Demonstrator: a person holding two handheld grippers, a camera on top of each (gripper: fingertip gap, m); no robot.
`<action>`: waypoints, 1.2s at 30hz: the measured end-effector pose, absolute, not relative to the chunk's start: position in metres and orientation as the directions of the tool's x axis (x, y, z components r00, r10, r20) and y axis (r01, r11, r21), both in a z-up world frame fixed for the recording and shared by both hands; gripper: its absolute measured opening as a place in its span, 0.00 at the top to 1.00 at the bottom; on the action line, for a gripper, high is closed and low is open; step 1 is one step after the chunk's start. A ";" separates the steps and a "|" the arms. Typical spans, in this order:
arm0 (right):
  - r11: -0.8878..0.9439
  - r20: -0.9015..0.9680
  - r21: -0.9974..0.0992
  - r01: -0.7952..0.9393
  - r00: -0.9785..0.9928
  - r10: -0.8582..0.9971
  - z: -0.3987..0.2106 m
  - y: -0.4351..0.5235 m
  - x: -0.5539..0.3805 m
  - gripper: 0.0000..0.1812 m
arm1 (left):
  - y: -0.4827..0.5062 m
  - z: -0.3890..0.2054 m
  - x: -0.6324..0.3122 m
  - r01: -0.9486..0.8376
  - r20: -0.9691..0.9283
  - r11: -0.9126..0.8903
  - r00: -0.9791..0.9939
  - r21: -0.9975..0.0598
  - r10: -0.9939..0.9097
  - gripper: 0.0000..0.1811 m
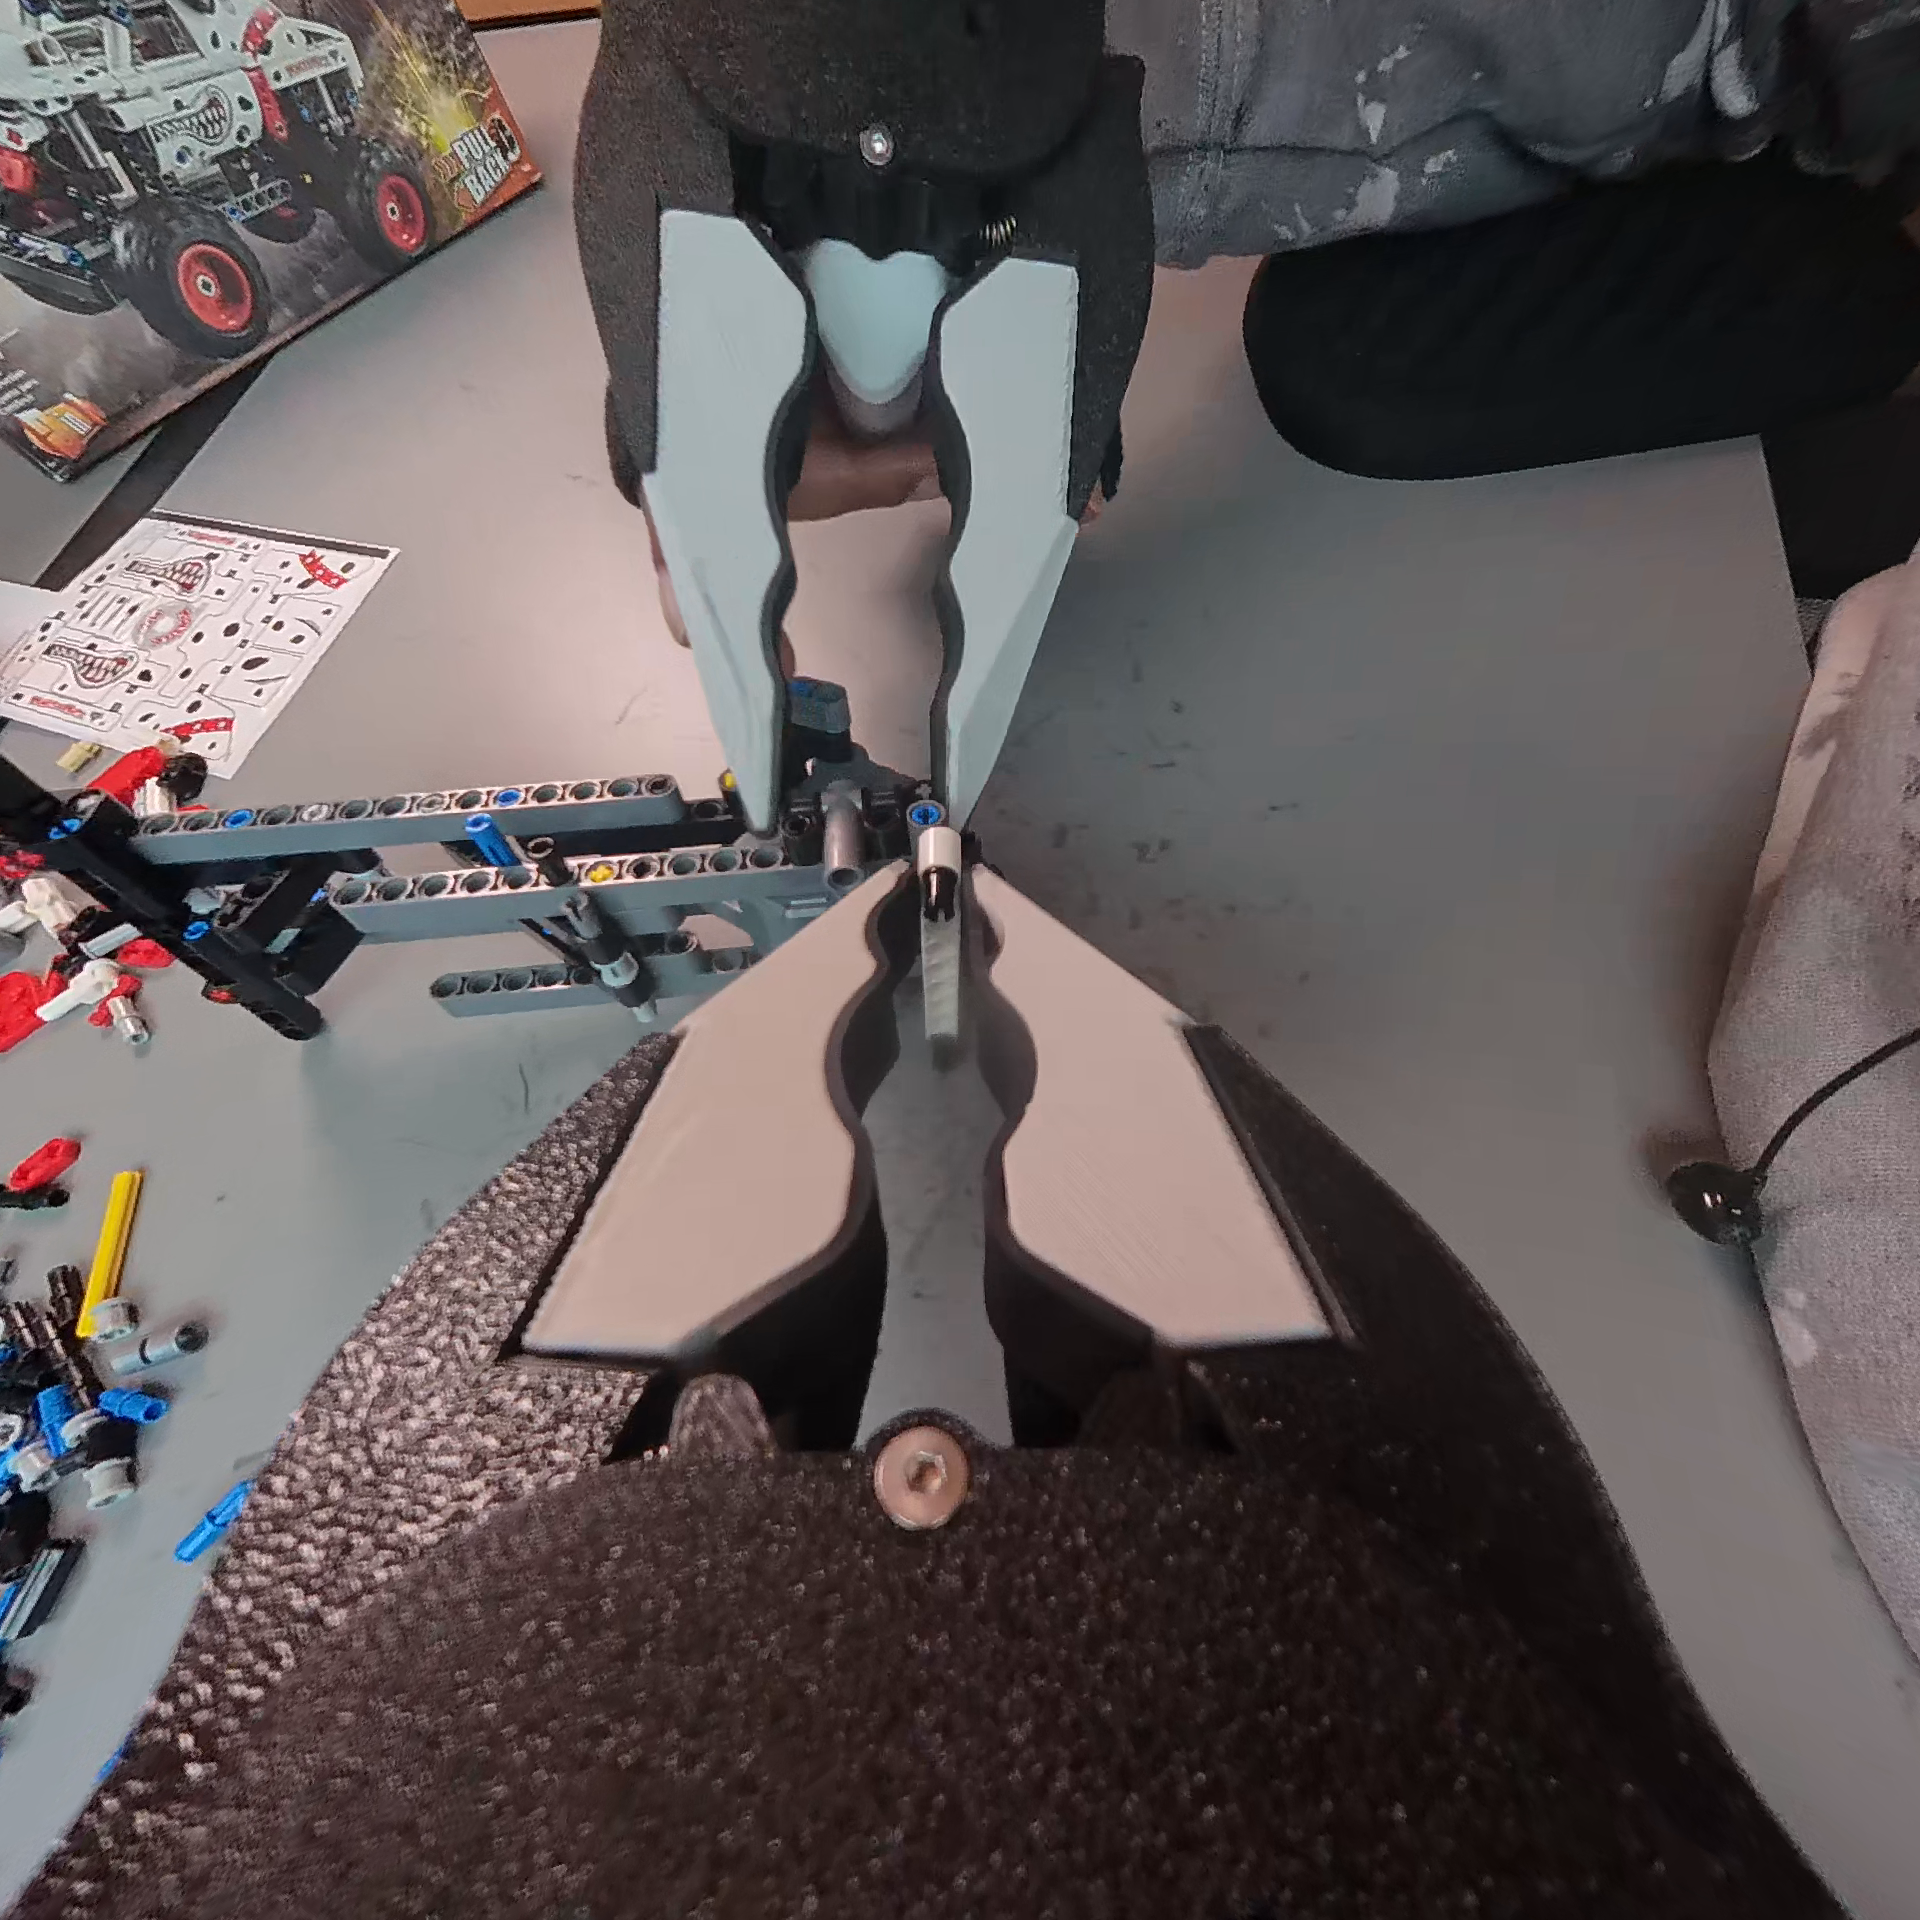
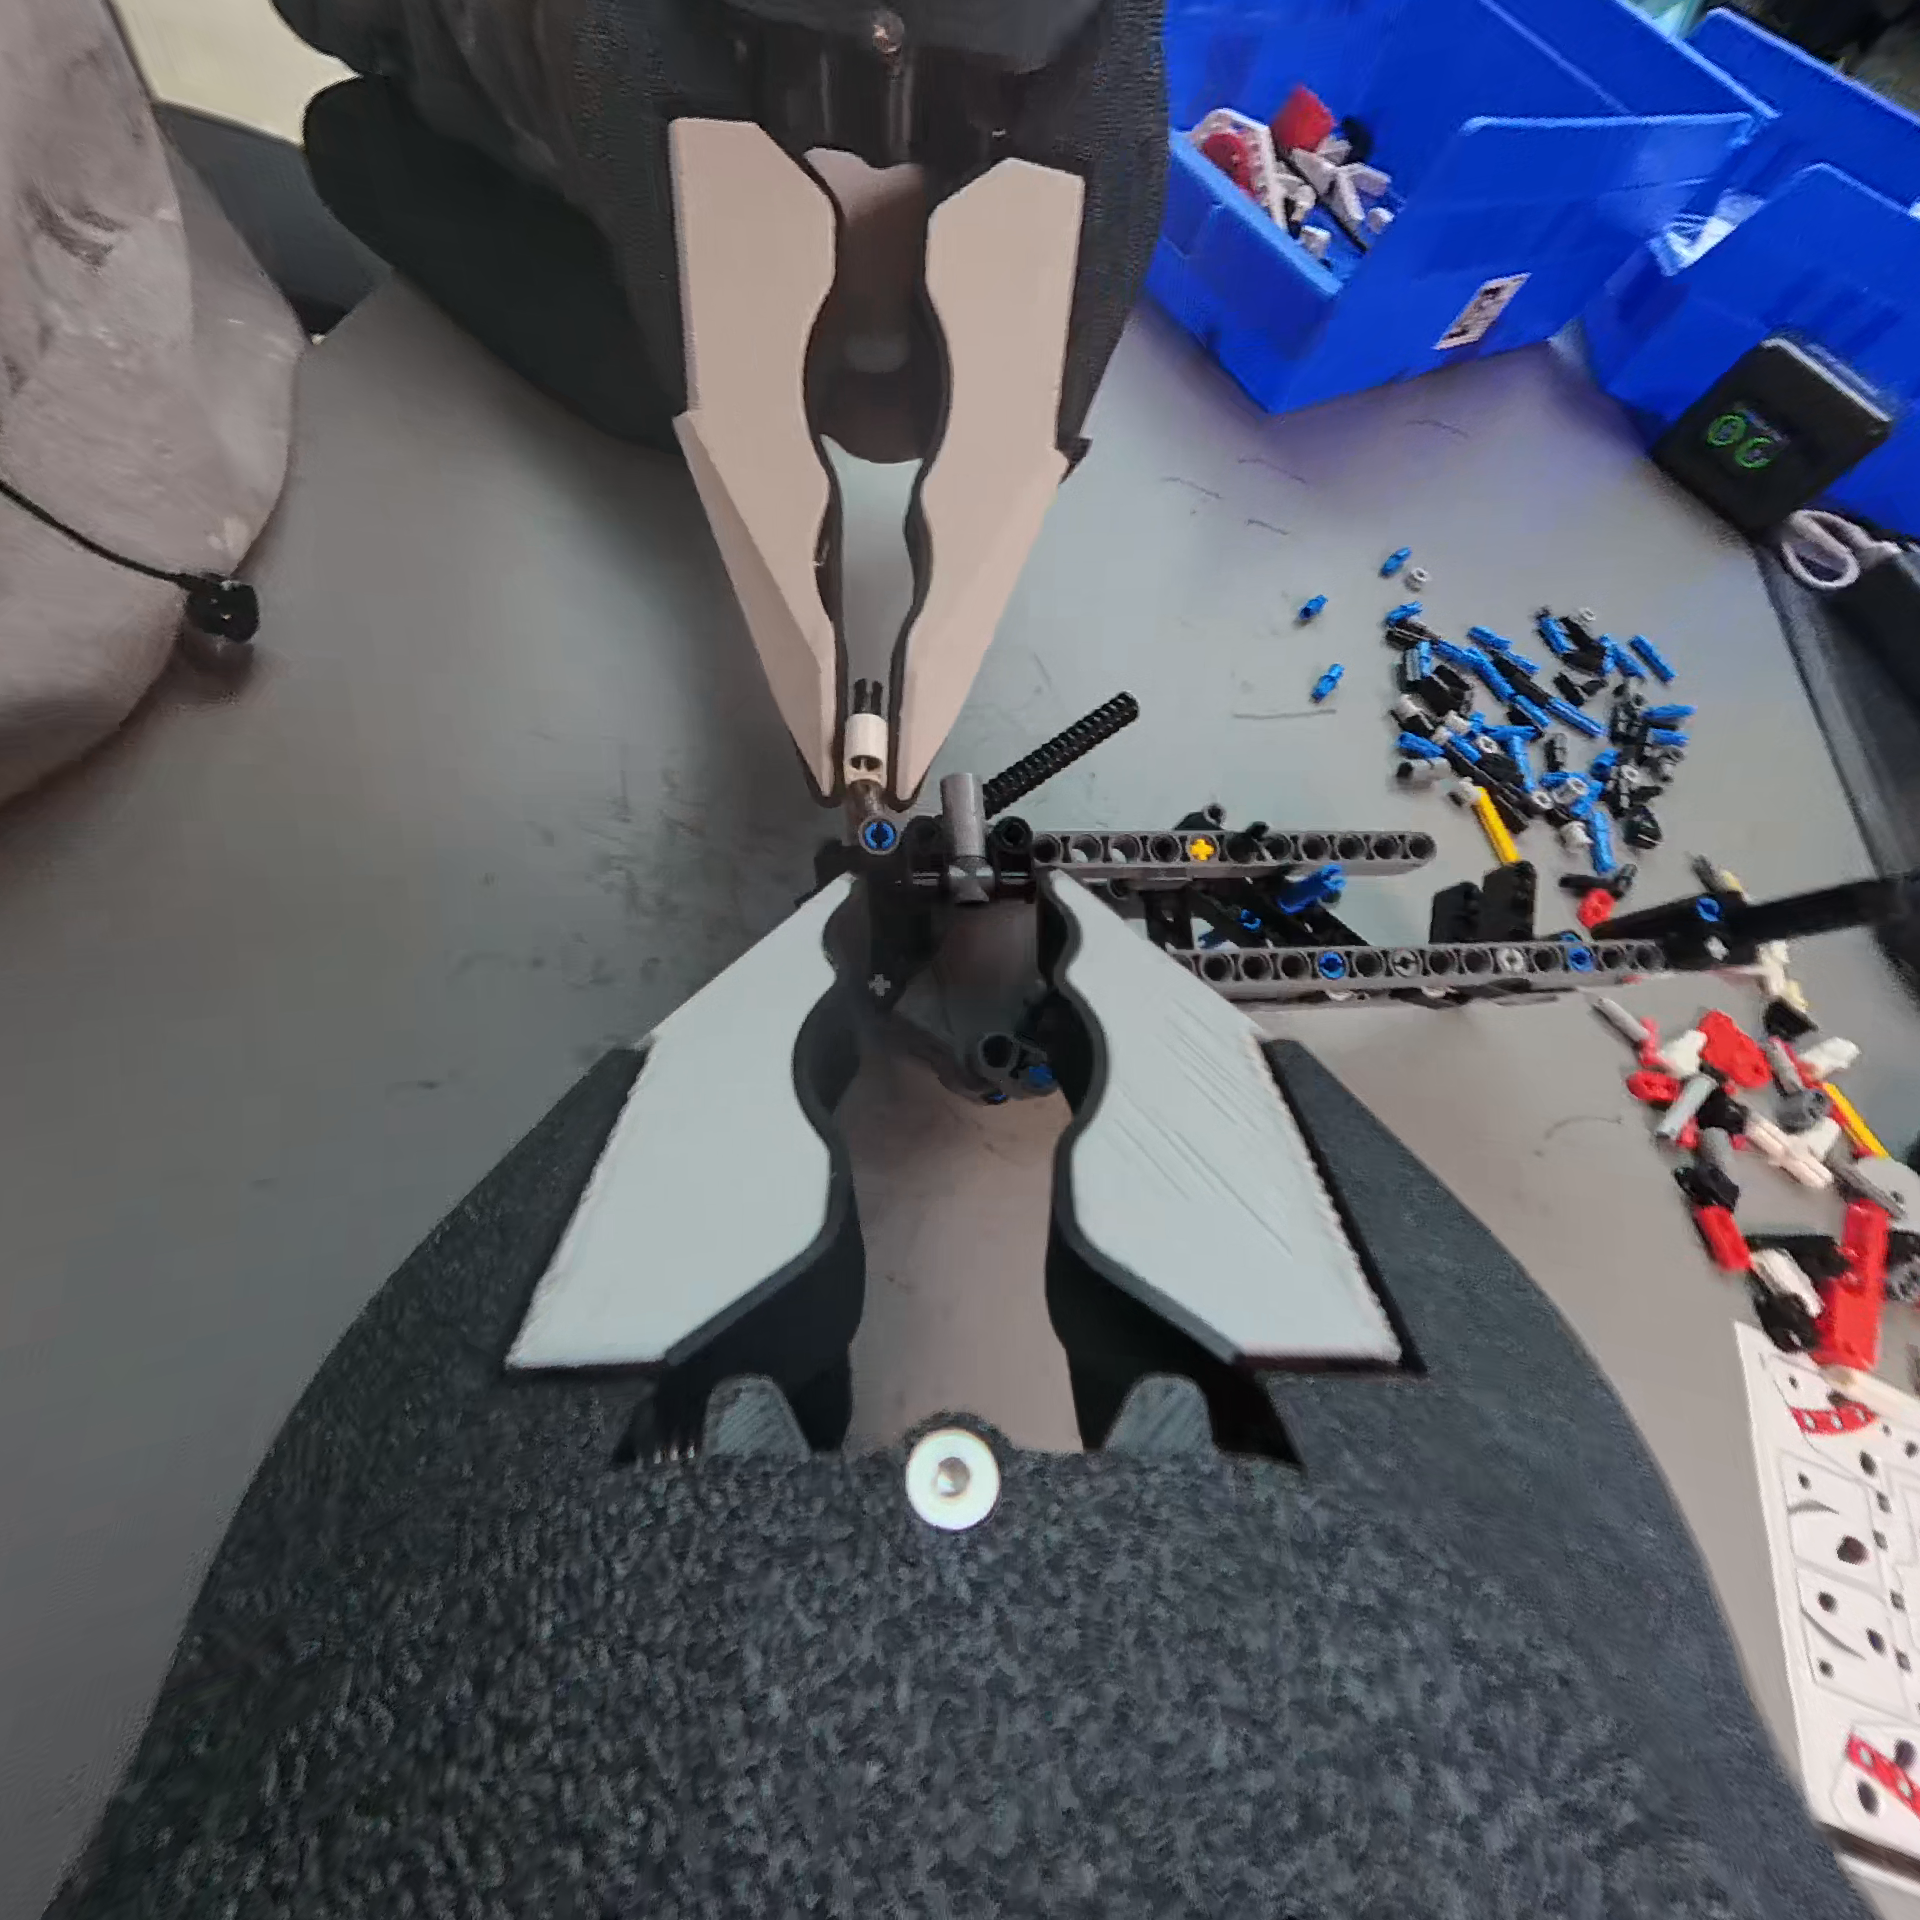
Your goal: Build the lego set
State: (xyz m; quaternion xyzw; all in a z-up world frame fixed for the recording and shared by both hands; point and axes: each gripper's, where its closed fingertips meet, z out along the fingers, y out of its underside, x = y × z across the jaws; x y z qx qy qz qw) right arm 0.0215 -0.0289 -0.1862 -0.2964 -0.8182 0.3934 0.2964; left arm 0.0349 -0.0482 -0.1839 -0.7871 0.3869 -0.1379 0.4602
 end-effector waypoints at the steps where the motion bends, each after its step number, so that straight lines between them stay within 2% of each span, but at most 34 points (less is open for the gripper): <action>1: 0.519 0.243 -0.816 0.256 -0.662 0.709 -0.186 -0.029 0.020 0.83 | -0.048 -0.184 0.034 -0.483 -0.141 -0.278 0.664 -0.830 -0.734 0.95; 9: 0.441 0.185 -0.853 0.280 -0.628 0.756 -0.185 -0.030 0.015 0.85 | -0.046 -0.183 0.024 -0.418 -0.082 -0.350 0.731 -0.838 -0.677 0.95; 15: 0.444 0.185 -0.846 0.295 -0.618 0.764 -0.185 -0.033 0.013 0.86 | -0.048 -0.184 0.022 -0.496 -0.130 -0.329 0.686 -0.804 -0.716 0.95; 22: 0.495 0.204 -0.817 0.298 -0.653 0.729 -0.185 -0.036 0.014 0.87 | -0.054 -0.186 0.023 -0.630 -0.165 -0.303 0.574 -0.715 -0.802 0.95; 36: 0.477 0.201 -0.813 0.335 -0.607 0.769 -0.185 -0.036 0.011 0.87 | -0.056 -0.189 0.018 -0.779 -0.233 -0.324 0.506 -0.537 -0.830 0.95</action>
